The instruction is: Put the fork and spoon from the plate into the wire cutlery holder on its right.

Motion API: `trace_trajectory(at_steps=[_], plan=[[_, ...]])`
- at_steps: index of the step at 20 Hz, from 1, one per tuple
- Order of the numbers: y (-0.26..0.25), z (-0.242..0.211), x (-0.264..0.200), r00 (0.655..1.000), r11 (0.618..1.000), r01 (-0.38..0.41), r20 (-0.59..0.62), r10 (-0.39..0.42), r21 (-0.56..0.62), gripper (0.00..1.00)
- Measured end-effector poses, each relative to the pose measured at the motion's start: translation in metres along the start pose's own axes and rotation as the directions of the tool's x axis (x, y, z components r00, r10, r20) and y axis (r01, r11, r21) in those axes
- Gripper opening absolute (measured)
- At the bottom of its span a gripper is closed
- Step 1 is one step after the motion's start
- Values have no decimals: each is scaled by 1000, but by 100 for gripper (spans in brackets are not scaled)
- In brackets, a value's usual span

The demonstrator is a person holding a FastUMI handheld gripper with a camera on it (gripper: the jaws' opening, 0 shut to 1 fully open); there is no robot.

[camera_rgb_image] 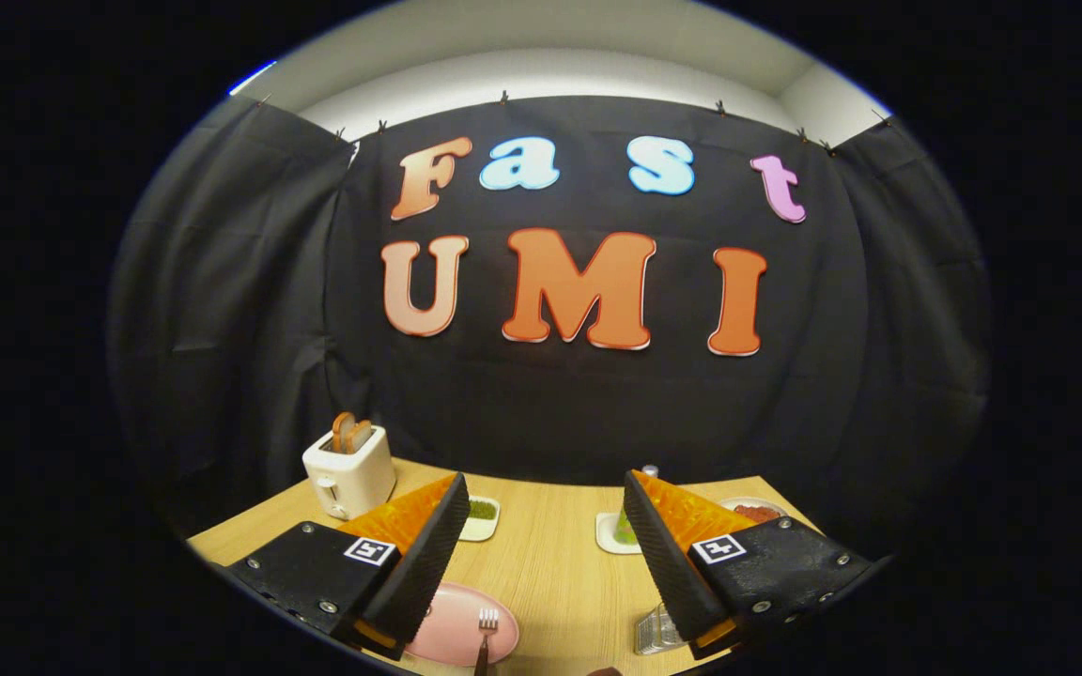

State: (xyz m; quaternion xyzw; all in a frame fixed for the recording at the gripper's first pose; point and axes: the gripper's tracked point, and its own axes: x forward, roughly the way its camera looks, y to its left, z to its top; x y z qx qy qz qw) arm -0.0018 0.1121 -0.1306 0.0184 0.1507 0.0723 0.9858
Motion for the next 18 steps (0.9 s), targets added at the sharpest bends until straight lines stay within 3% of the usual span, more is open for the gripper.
trace_trajectory(at_steps=[5,8,14,18], plan=[[24,-71,8,981,999,-33,-192,37,23,97],[36,-114,12,952,998,-62,-300,59,-1,95],[65,-186,9,870,991,-130,-479,113,-2,83],[71,-237,0,780,990,-142,-615,117,9,71]])
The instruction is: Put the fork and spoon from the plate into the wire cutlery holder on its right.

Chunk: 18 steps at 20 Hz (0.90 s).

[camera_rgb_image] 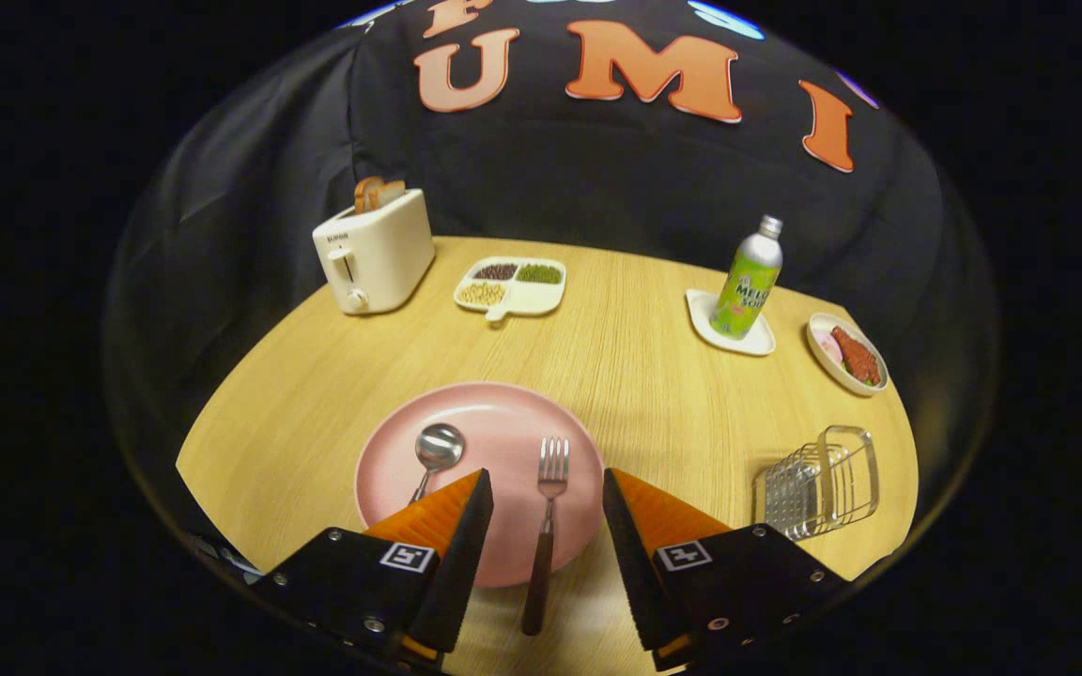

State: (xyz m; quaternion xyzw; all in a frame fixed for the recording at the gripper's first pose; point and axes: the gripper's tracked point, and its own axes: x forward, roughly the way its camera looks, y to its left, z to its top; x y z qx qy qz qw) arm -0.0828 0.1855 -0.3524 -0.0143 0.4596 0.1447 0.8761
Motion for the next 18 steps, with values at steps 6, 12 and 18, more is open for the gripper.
trace_trajectory(at_steps=[6,12,18], plan=[[11,-38,24,987,1000,-24,-162,23,-4,46],[12,-54,33,965,1000,-15,-262,19,18,24],[12,-56,34,956,999,-10,-294,19,32,8]])
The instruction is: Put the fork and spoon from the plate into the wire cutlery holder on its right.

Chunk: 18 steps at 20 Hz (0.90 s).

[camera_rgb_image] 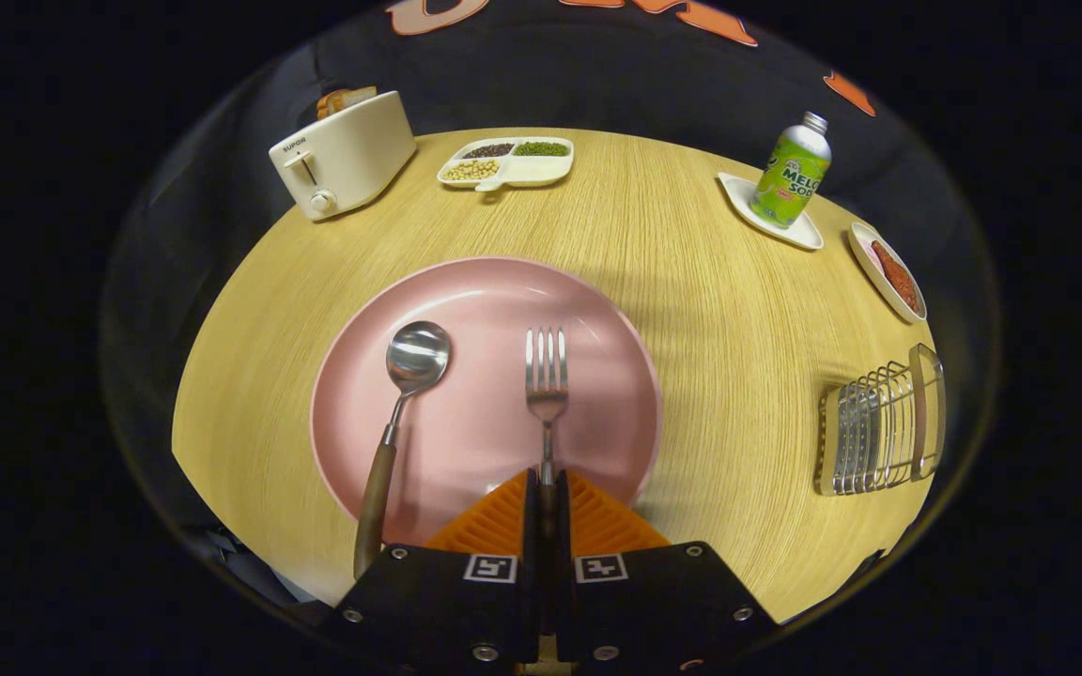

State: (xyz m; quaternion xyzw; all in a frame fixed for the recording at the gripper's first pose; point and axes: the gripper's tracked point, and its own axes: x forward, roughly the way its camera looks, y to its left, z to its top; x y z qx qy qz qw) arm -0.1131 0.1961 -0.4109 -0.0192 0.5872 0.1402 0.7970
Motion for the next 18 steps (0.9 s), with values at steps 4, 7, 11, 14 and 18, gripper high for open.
trace_trajectory(at_steps=[4,7,11,14,18], plan=[[-2,3,-5,1000,1000,-18,13,17,16,5],[-10,10,-17,998,1000,-16,63,15,16,4],[-27,25,-44,989,999,-14,146,8,40,4],[-51,37,-71,977,997,12,211,-27,72,4],[-98,59,-116,945,991,75,310,-105,108,4]])
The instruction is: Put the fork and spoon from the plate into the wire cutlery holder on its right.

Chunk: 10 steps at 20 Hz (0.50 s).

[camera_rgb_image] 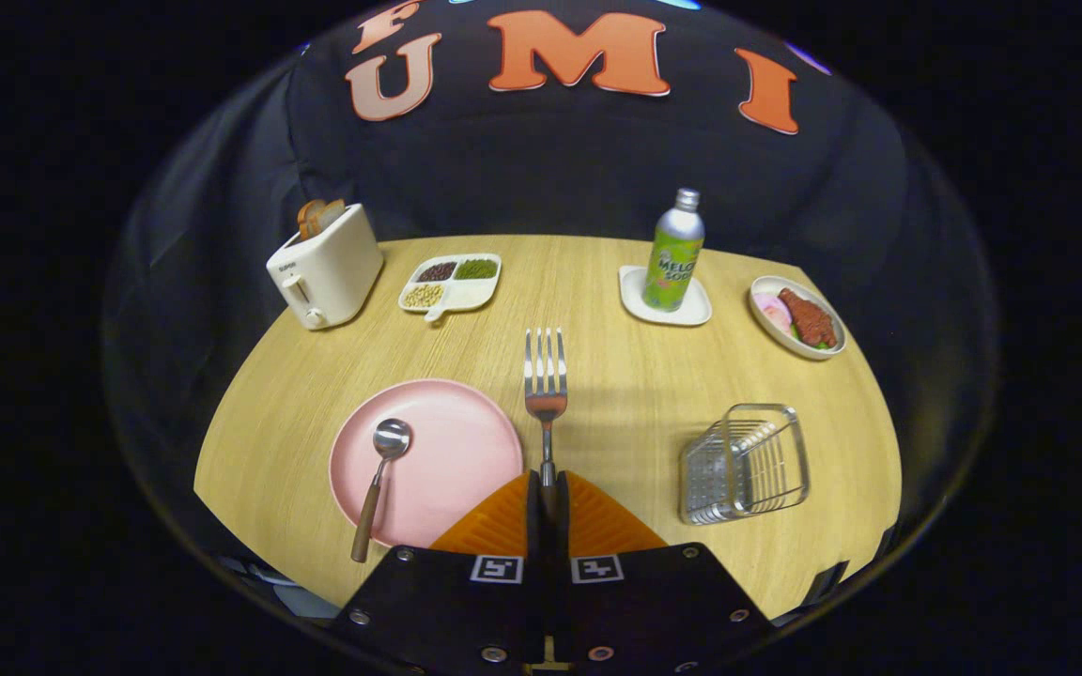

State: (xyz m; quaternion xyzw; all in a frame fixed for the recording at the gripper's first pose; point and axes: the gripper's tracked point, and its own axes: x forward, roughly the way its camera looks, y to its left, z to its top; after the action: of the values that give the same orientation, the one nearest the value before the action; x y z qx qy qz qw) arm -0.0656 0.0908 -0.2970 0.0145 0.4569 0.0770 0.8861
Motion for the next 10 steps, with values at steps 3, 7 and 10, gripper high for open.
trace_trajectory(at_steps=[3,7,10], plan=[[-37,14,-20,998,999,49,32,-49,21,4],[-97,10,-33,992,992,126,5,-126,17,4],[-125,5,-42,988,989,149,-38,-149,-3,4]])
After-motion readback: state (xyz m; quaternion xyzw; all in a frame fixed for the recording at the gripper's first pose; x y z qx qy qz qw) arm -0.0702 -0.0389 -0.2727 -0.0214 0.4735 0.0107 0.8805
